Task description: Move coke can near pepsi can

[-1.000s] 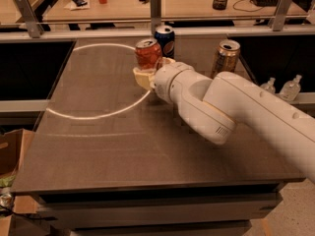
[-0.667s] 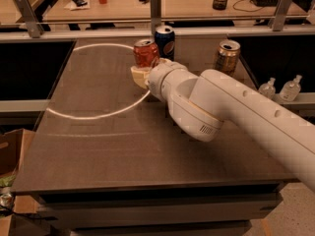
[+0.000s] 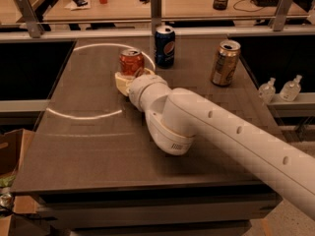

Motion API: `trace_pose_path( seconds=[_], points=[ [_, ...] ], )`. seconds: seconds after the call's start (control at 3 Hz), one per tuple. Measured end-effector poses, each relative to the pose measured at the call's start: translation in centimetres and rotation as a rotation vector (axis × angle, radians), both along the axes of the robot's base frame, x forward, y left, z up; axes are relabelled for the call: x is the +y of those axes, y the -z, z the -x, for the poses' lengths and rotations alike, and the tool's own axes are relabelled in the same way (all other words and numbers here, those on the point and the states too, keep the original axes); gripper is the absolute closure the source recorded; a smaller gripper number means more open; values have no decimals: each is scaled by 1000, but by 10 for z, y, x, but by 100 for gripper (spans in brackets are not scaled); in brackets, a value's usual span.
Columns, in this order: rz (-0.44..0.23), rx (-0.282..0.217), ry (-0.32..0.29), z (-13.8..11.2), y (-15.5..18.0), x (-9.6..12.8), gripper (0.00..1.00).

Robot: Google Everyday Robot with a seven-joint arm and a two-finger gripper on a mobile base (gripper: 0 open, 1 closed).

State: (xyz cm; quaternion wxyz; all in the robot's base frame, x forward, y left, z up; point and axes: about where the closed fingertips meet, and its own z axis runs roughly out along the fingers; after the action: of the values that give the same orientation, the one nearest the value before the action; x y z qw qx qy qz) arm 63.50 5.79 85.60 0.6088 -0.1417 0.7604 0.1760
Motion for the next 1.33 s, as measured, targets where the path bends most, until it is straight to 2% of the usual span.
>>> trace_pose_path(
  seconds=[0.33, 0.67, 1.0, 1.33],
  points=[
    [-4, -35, 7, -6, 4, 7, 100],
    [-4, -35, 7, -6, 3, 7, 100],
    [42, -50, -10, -21, 1, 2, 100],
    [94, -57, -8, -32, 10, -12, 100]
  ],
)
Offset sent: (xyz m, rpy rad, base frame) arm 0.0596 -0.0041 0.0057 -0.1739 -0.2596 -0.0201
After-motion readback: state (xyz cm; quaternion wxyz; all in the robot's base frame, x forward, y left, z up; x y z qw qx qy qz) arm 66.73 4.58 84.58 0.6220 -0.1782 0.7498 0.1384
